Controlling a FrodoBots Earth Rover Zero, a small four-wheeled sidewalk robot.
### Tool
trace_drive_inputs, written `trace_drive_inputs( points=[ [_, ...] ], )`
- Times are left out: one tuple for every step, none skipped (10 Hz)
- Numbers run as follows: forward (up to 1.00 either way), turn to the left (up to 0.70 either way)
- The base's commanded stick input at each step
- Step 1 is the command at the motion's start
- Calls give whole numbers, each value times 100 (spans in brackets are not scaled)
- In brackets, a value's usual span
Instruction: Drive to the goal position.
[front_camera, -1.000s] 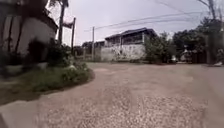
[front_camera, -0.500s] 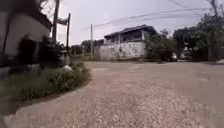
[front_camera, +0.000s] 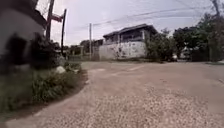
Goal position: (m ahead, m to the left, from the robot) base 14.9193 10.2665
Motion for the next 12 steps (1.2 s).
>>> trace_drive_inputs(
  points=[
    [100,3],
    [100,3],
    [100,3],
    [100,3],
    [100,3],
    [100,3],
    [100,3],
    [100,3],
    [100,3],
    [100,3],
    [100,3],
    [100,3]
  ],
)
